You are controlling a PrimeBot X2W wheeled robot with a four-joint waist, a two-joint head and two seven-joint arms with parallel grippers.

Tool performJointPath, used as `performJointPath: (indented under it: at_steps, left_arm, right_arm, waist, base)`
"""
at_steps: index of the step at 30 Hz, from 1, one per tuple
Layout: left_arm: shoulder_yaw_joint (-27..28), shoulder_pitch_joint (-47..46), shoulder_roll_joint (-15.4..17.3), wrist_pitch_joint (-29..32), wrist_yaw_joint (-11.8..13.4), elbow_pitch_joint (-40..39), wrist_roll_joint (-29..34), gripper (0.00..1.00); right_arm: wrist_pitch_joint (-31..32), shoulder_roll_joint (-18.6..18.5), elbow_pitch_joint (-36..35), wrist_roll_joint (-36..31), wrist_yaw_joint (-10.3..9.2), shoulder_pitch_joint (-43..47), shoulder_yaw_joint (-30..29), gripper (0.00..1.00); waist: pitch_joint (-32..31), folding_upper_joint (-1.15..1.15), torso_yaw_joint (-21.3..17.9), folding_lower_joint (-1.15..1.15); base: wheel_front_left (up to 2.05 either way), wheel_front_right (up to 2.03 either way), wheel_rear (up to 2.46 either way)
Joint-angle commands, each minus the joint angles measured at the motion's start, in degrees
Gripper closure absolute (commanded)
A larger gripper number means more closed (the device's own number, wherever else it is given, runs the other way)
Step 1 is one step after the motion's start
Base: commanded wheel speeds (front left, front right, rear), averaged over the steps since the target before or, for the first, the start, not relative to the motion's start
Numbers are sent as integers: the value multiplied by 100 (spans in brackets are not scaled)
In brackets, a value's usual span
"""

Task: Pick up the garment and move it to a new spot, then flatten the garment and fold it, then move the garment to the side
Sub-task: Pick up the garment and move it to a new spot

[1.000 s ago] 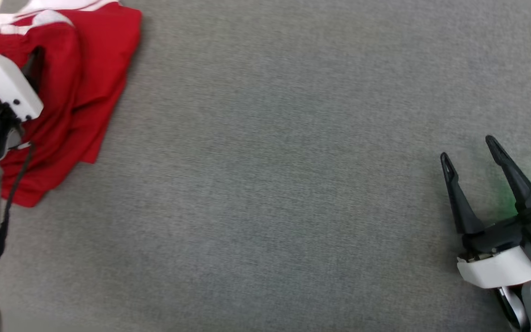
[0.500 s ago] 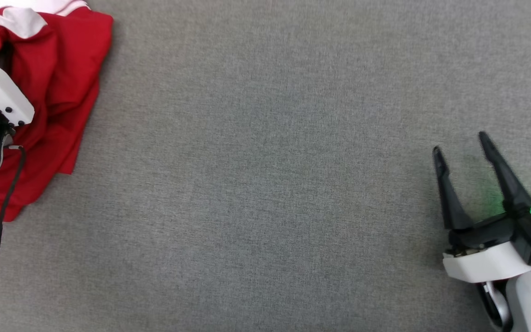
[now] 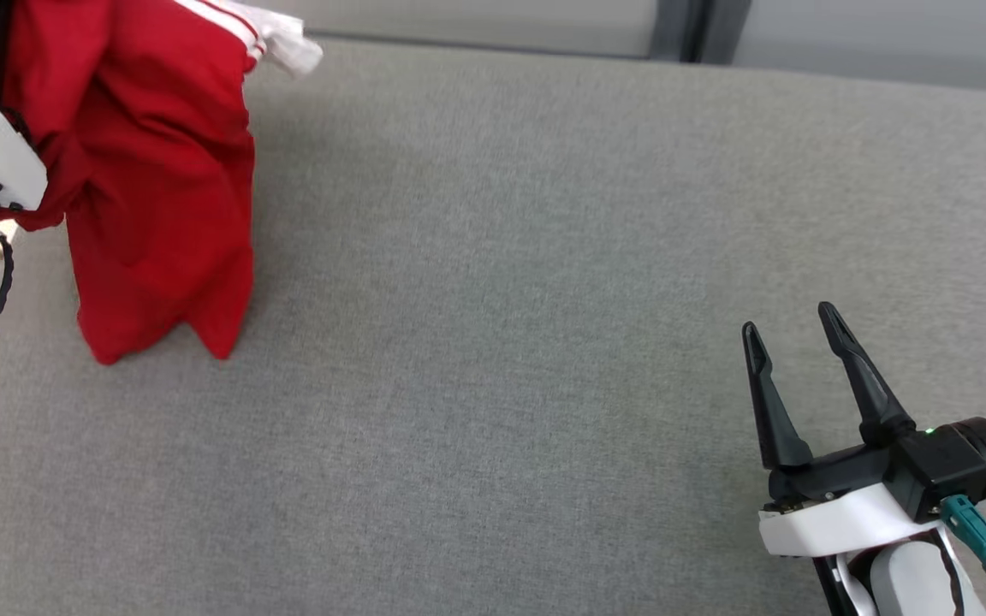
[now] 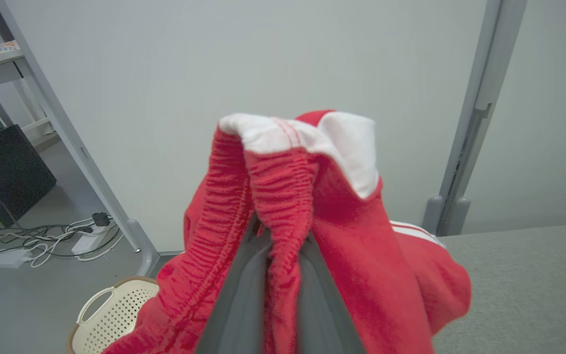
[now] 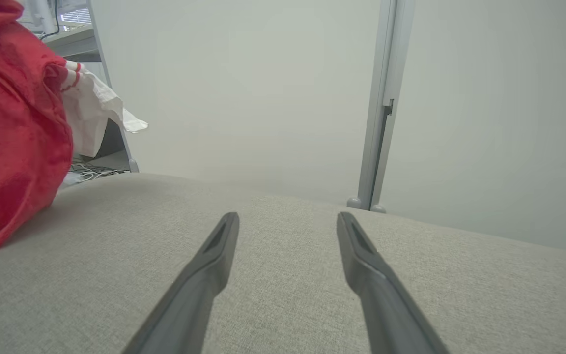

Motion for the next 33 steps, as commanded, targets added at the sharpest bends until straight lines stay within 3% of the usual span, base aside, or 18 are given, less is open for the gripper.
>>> performJointPath:
  at_steps: [1, 10, 22, 27, 33]
  left_arm:
    - [-53, -2, 94, 200, -2, -329, -61, 100]
    - [-190, -65, 27, 604, 46, -1278, -163, 100]
    - [-837, -77, -857, 805, 86, -2265, -231, 100]
    - [-1380, 314, -1309, 564, 100, -2023, 3, 100]
    - [-2194, 918, -1787, -87, 153, -1060, 610, 100]
  right_arm:
    - [-6, 68, 3, 44, -12, 66, -6, 0]
    - [-7, 237, 81, 107, -12, 161, -31, 0]
    - [-6, 278, -7, 261, -12, -15, -99, 0]
    - [-7, 279, -65, 347, -12, -107, -111, 0]
    - [-6, 280, -110, 398, -12, -177, -168, 0]
  waist:
    - [-415, 0, -257, 0]
    - [-707, 0, -915, 0]
    - [-531, 0, -2049, 0]
    - [-243, 0, -2399, 0]
    - [111, 0, -2675, 0]
  base:
    - [0, 0, 0]
    - [0, 0, 0]
    - [0, 0, 0]
    - [0, 0, 0]
    - [0, 0, 0]
